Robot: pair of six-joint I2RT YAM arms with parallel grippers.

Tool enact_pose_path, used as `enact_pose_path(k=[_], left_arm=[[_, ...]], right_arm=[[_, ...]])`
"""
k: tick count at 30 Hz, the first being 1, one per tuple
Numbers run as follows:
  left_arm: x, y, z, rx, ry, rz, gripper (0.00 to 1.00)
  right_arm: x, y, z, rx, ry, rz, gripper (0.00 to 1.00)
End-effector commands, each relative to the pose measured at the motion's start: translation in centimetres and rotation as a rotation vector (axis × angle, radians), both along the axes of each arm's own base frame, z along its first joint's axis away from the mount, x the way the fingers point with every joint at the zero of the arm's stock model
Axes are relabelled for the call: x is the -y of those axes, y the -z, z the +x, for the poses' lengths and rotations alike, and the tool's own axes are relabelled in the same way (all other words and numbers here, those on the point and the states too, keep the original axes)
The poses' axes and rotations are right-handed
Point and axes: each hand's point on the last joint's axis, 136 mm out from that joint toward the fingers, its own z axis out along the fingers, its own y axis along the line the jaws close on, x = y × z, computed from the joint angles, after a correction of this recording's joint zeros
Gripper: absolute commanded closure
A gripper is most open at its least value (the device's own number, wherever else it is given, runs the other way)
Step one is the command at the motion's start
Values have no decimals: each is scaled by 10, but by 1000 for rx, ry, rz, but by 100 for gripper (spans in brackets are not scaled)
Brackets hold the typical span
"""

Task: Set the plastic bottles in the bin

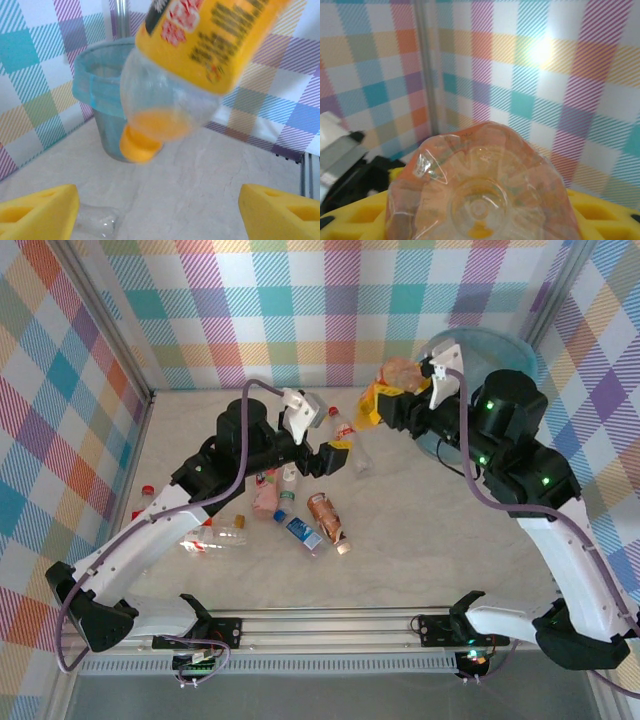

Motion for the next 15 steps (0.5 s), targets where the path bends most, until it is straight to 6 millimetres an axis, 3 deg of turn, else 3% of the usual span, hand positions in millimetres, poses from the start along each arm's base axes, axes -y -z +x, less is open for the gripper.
enact_pose_path(k=[1, 3, 7, 10, 15], left_arm=[[3, -24, 1, 50, 2, -47, 17], [4, -21, 3, 37, 1, -42, 17], [8, -9, 8, -3, -7, -25, 17], [12, 4, 11, -39, -1, -4, 17], [19, 26, 15, -98, 8, 31, 18]], right_arm=[[33, -30, 24, 163, 214, -92, 50], [49, -35, 43, 190, 316, -136, 49], [93, -25, 88, 139, 479, -168, 50], [126, -8, 119, 74, 567, -152, 51], [159, 28, 164, -30, 672, -167, 51]])
